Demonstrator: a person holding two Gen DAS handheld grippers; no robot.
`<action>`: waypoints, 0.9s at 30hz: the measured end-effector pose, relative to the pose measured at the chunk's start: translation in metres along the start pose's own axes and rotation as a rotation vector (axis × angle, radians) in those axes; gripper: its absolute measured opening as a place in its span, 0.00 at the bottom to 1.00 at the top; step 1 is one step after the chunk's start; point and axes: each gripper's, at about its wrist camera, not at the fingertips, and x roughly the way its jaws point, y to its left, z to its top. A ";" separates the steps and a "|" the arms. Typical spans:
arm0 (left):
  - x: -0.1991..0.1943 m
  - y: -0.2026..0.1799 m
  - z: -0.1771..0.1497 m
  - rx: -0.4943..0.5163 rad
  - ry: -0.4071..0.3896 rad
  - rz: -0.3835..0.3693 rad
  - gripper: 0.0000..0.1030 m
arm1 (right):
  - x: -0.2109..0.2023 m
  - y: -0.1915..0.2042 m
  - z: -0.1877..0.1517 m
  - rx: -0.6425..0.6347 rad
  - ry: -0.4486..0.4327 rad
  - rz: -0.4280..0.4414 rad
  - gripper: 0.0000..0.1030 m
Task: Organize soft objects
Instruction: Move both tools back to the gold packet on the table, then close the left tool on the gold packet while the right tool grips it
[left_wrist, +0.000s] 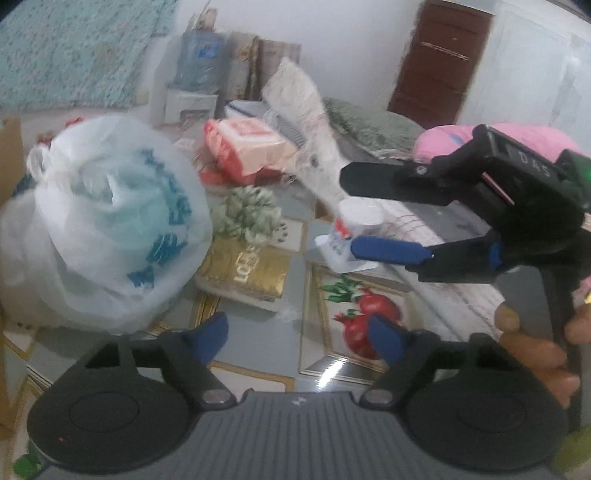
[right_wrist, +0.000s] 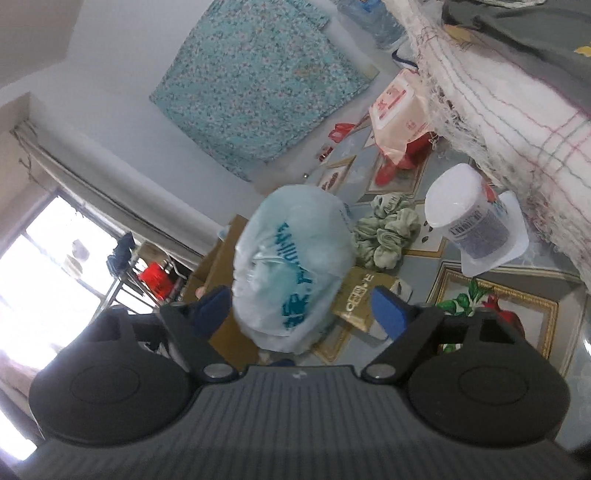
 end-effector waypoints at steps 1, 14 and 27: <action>0.005 0.003 0.000 -0.008 0.005 0.011 0.75 | 0.004 -0.002 0.002 -0.013 0.005 -0.006 0.67; 0.036 0.017 0.011 -0.042 0.036 0.023 0.58 | 0.069 0.000 0.023 -0.195 0.057 -0.179 0.48; 0.039 0.030 0.007 -0.076 0.064 -0.014 0.60 | 0.097 -0.011 0.006 -0.137 0.235 -0.184 0.51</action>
